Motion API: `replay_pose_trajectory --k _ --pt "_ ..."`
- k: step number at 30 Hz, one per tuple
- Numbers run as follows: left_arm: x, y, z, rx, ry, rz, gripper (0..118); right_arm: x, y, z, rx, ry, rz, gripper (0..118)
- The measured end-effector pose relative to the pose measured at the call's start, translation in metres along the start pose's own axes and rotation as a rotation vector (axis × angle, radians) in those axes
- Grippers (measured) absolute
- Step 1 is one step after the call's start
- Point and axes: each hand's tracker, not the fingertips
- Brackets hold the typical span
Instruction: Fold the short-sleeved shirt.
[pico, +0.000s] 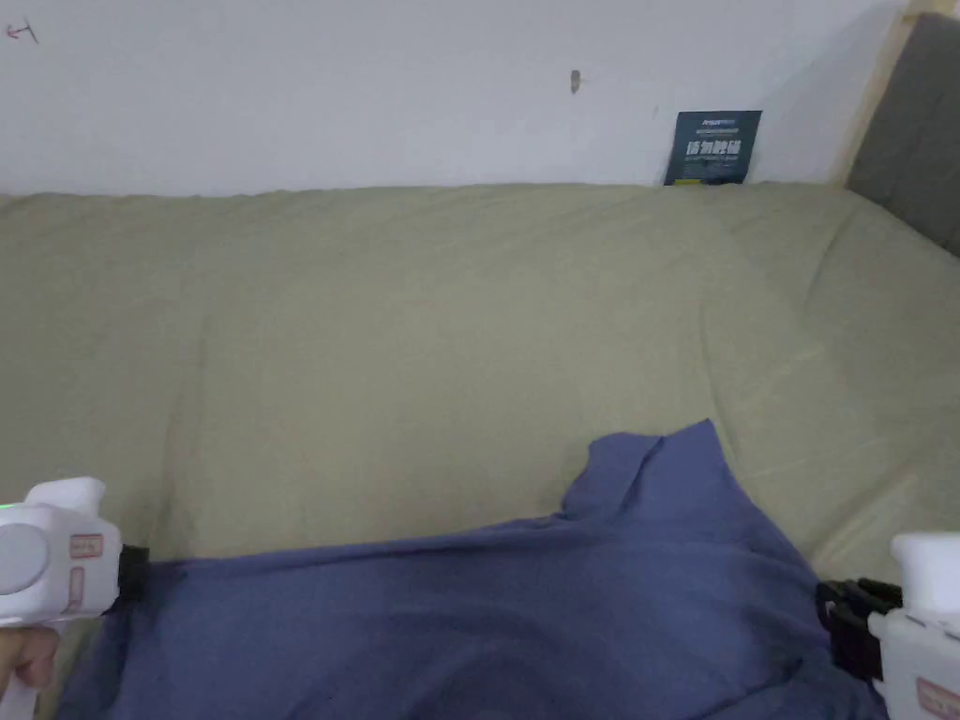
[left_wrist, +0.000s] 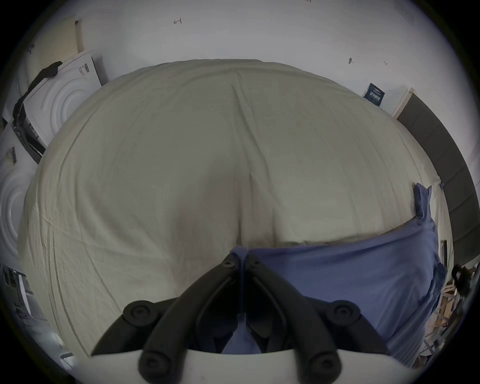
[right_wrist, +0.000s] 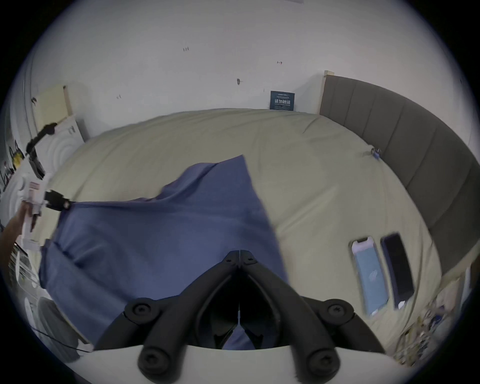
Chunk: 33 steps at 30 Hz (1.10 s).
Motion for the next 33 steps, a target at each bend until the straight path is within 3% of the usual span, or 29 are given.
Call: replay_pose_trajectory --k 3,4,5,6,7,9,12,13,15,16,17,18,25,33 --pt "-0.001 0.004 -0.006 -0.006 0.009 -0.011 0 0.016 0.038 -0.042 -0.024 0.005 0.009 4" --pt "0.000 0.003 -0.006 -0.005 0.013 -0.013 0 0.020 0.049 -0.059 -0.042 0.017 0.007 21" --pt "-0.001 0.006 -0.009 -0.005 0.013 -0.013 0 0.024 0.058 -0.077 -0.094 0.042 0.010 59" --pt "-0.001 0.006 -0.009 -0.005 0.013 -0.012 0 0.030 0.065 -0.096 -0.160 0.041 0.011 111" --pt "-0.001 0.006 -0.009 -0.006 0.015 -0.012 0 0.030 0.071 -0.117 -0.238 0.052 0.021 118" --pt "-0.002 0.007 -0.008 -0.004 0.015 -0.007 0 0.033 0.073 -0.142 -0.264 0.077 0.067 118" --pt "-0.004 0.007 -0.010 -0.005 0.008 0.011 0 0.033 0.071 -0.167 -0.310 0.029 0.102 118" --pt "-0.004 0.006 -0.010 -0.005 0.008 0.012 0 0.035 0.070 -0.172 -0.317 0.039 0.106 113" --pt "-0.004 0.005 -0.011 -0.007 0.004 0.014 0 0.025 0.068 -0.177 -0.319 0.042 0.110 86" --pt "-0.004 0.006 -0.011 -0.008 0.004 0.011 0 0.026 0.066 -0.172 -0.296 0.104 0.115 73" --pt "-0.002 0.005 -0.008 -0.009 0.004 0.007 0 0.025 0.066 -0.166 -0.289 0.080 0.119 45" --pt "-0.002 0.004 -0.007 -0.009 0.004 -0.002 0 0.022 0.070 -0.154 -0.270 0.098 0.139 4" --pt "-0.019 -0.001 0.024 0.040 -0.006 -0.001 0 0.018 0.073 -0.090 -0.181 0.145 0.134 4" --pt "-0.024 -0.034 0.106 0.147 -0.051 -0.004 0 0.046 0.058 -0.011 -0.072 0.222 0.075 4"
